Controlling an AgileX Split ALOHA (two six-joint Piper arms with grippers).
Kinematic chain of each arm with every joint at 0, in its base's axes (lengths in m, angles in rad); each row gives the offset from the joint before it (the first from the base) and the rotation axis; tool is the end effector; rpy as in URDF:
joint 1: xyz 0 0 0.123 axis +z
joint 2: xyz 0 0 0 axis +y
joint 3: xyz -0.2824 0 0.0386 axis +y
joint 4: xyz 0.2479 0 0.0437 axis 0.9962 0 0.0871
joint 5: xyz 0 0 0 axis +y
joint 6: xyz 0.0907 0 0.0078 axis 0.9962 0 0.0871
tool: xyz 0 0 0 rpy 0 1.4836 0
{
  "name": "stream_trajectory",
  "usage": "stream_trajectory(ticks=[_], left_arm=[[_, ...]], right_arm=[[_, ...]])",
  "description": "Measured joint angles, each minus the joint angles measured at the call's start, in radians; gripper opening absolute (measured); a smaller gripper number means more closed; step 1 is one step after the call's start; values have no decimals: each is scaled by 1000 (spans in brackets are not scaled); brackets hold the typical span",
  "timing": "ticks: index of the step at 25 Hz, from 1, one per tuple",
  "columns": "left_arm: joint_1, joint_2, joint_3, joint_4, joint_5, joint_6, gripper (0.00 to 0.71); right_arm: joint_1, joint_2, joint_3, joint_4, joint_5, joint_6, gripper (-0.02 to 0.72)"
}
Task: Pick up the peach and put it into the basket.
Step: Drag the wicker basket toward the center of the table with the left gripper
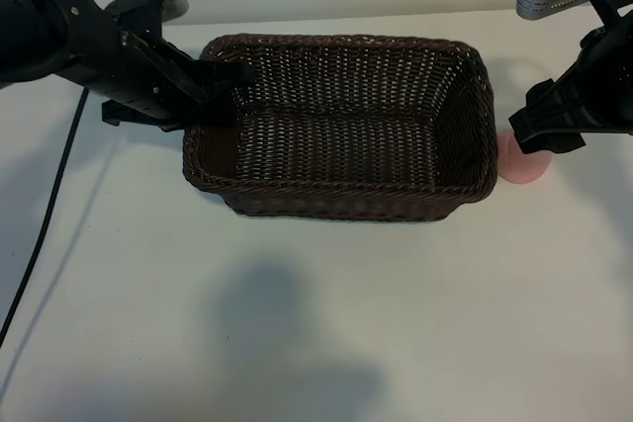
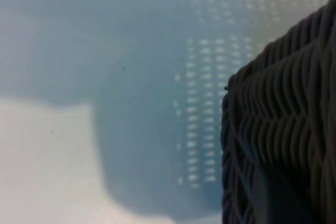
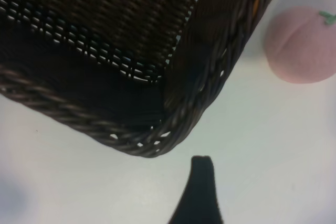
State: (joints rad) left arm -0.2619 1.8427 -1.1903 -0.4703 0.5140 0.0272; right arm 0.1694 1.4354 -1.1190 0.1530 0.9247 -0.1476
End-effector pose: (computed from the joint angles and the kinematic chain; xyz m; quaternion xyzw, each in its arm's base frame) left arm 0.3637 -0.1185 0.1927 -0.0313 0.9577 -0.1871 0.2162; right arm 0.2803 0.0592 0.2900 -0.1220 0.9684 0.0715 0.2056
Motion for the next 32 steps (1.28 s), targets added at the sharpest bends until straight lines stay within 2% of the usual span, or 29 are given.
stream_trajectory(ticks=[12,22,25,32], left_arm=[[0,73,-9,1,-34,47,160],[0,77,-9,-18,-43,35,167],[0,77,-9,-28,-48,29,212],[0,77,-17,-38,-48,22,443]], right_arm=[[0,0,0,0,1,0,595],[0,0,0,0,2,0,595],[0,0,0,0,2,0,595],[0,0,0,0,2,0,595]])
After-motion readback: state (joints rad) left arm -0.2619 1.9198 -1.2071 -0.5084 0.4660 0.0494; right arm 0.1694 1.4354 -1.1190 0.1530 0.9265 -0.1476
